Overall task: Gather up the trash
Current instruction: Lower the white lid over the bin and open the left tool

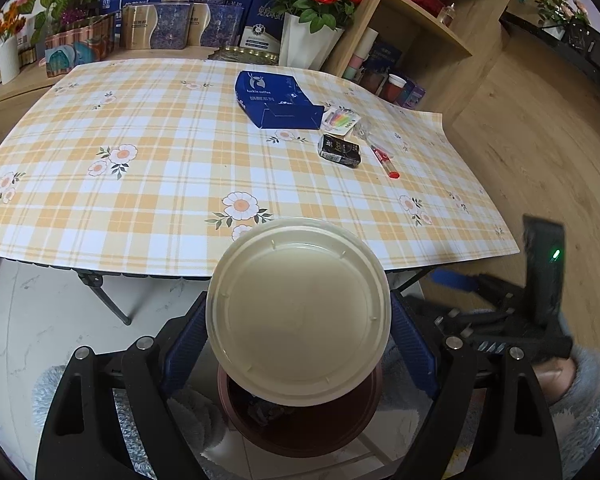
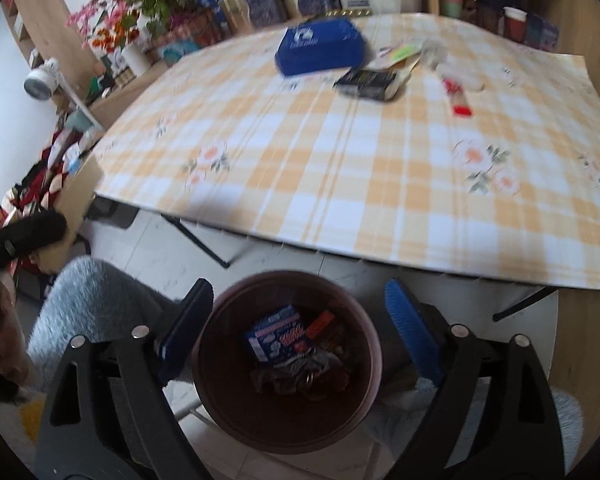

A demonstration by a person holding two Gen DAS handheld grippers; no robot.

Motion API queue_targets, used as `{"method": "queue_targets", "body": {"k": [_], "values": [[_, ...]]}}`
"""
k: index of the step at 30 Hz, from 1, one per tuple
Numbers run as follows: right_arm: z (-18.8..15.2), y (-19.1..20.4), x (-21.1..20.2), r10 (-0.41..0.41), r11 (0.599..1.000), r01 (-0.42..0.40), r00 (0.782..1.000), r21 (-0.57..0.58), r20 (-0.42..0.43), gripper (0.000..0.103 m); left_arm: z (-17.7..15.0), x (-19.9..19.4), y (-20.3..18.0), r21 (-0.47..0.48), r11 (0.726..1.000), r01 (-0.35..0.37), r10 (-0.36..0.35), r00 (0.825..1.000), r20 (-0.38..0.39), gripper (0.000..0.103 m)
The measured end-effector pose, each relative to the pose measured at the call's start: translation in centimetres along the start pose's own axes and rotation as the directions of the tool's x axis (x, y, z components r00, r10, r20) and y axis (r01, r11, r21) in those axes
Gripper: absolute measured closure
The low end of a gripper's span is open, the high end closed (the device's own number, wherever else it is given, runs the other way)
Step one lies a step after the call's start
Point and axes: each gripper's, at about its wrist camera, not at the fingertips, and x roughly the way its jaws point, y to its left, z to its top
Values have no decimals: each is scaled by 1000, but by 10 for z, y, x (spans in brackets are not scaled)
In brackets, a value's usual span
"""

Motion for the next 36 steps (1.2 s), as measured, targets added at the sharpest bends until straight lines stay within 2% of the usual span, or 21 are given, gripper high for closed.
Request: {"method": "queue_targets", "body": {"k": [4,14,19,22,24,29,36], "values": [[14,-12,-20,-44,999,42,997,19,62,6,-1,2,-2,9,1000,4,-4,1000,-10,20],[33,-22,-66,-116,993,111,975,40,190,6,-5,9,-15,55,998,11,-8,999,-41,20],[34,-18,-84,-123,992,116,966,42,228,6,-10,22,-27,107,993,42,-31,995,-98,19],[32,-19,-91,-124,992,116,962,46,242,6,-15,38,-38,150,987,57,-32,986,-164,18],[29,-20,-94,-124,992,115,961,52,246,6,-19,50,-44,184,982,43,-3,977,-211,18],[22,-26,-103,-131,991,117,958,70,254,6,-31,71,-57,251,966,55,21,957,-288,18],[12,-40,-110,-149,986,125,956,111,251,6,-37,77,-67,287,955,67,29,949,-315,17]]}}
